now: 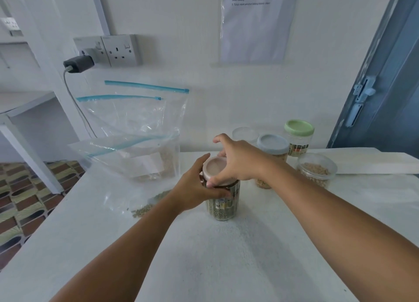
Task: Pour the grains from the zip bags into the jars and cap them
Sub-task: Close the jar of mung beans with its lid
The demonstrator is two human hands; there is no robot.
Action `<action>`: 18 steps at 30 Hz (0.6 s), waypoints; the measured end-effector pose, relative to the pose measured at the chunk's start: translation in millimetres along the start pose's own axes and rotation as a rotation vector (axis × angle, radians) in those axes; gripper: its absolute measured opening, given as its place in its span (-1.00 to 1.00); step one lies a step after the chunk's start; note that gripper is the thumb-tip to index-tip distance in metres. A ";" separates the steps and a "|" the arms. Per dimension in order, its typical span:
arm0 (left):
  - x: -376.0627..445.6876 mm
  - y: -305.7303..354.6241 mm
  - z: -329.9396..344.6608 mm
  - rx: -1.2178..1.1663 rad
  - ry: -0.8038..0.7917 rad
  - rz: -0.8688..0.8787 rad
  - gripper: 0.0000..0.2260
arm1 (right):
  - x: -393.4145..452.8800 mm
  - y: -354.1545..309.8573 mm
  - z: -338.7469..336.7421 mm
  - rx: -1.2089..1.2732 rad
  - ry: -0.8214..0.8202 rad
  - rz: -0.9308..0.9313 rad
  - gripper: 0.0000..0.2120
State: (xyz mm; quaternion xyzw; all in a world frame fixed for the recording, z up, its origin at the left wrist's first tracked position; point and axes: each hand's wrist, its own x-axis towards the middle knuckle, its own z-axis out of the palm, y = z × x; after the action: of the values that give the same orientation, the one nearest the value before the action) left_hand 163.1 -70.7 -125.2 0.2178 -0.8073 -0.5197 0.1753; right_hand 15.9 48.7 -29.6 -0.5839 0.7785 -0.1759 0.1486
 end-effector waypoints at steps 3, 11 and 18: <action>-1.7 0.5 0.5 0.000 -0.003 -0.016 0.13 | -7.9 1.5 11.4 -0.039 0.071 0.022 0.23; 0.8 -1.1 2.1 0.047 0.007 -0.006 0.15 | -24.8 26.8 14.3 0.041 0.260 0.089 -0.08; -3.2 0.3 5.1 0.041 0.035 0.009 0.15 | -23.7 40.5 36.1 0.257 0.064 0.004 0.06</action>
State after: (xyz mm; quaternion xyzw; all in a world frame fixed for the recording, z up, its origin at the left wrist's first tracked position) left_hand 163.1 -65.0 -127.2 0.2266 -0.8155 -0.4984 0.1876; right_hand 3.4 78.2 -79.4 -0.5525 0.7550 -0.2925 0.1978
